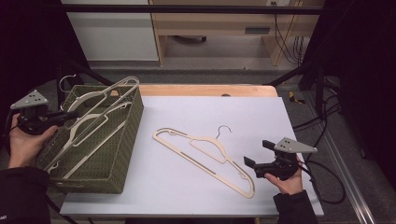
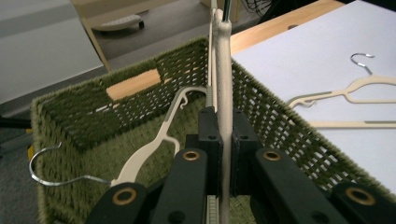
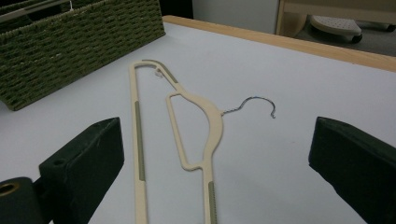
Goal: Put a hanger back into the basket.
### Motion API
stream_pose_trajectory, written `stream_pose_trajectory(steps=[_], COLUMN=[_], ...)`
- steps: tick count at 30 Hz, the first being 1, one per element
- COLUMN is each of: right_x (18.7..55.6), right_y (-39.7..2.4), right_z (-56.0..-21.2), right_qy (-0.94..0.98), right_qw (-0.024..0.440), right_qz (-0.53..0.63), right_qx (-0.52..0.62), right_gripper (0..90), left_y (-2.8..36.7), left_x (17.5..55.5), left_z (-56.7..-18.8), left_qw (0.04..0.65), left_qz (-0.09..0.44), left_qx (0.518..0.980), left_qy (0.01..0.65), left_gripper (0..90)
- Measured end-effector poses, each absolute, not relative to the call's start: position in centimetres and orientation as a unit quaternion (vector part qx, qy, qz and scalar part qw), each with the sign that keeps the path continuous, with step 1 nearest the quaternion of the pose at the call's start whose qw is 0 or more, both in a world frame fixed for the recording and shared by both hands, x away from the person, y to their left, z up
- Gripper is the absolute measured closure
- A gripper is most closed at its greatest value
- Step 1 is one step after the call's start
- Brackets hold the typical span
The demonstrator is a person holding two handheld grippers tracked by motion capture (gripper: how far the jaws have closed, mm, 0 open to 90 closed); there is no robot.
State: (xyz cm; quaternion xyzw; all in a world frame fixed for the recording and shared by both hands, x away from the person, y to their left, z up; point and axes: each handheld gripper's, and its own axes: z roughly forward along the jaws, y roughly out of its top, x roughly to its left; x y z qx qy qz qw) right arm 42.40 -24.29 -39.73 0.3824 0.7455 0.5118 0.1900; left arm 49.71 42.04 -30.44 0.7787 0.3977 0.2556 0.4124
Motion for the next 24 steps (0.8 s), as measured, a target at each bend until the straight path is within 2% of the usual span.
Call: stream_pose_trajectory(steps=[24], right_x=[42.5], right_y=[-24.1], right_z=[-39.9], right_qy=[0.751], right_qw=[0.185], right_qz=[0.507], right_qx=[0.381], right_gripper=[4.2], left_y=[41.9], left_x=[50.6], left_z=[-36.9], left_qw=[0.385], left_qz=[0.189], left_qx=[0.775], left_qy=[0.464], left_gripper=[84.9])
